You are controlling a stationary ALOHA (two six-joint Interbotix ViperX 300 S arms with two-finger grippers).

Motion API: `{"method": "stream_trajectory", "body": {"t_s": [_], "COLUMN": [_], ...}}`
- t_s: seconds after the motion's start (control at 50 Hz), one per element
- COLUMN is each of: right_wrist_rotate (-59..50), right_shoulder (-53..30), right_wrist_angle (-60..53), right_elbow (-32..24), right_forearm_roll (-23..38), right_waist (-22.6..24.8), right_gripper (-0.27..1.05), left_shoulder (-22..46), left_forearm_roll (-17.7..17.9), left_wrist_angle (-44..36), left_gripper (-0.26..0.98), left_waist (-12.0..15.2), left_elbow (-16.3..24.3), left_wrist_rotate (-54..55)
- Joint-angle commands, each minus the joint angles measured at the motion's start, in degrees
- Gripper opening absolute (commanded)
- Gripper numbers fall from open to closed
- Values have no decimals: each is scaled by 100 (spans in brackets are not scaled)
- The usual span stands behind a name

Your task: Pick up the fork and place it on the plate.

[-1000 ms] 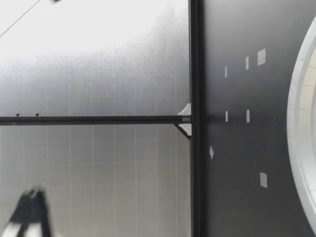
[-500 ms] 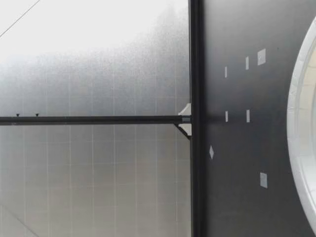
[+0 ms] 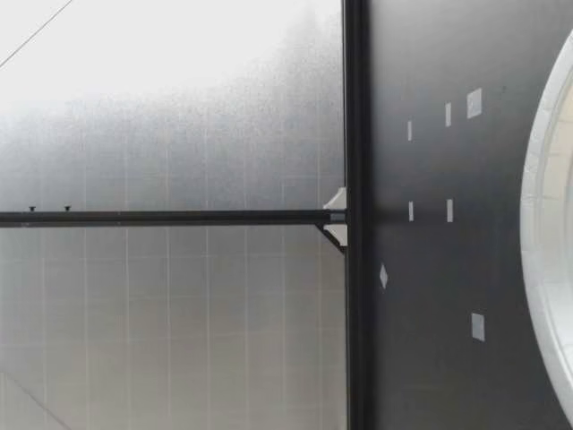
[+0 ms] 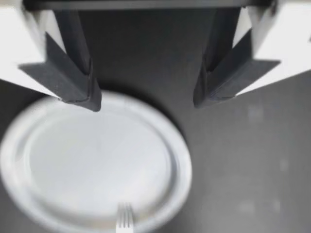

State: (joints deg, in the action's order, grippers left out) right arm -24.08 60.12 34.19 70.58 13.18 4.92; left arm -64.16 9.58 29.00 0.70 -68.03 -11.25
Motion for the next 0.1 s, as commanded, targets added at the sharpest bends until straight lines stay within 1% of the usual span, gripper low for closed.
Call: {"method": "stream_trajectory", "body": {"t_s": [0.0, 0.08], "right_wrist_rotate": [0, 0], "right_shoulder": [-18, -26], "right_wrist_angle": [-9, -9], "right_elbow": [-70, -70], "right_forearm_roll": [0, 0], "right_waist": [-18, -18], "right_gripper": [64, 64], "left_shoulder": [9, -18], "left_forearm_roll": [-9, -9], "left_wrist_angle": [114, 114], "left_gripper": [70, 70], "left_waist": [26, 26], "left_elbow": [-26, -132], "left_wrist_rotate": [0, 0]}}
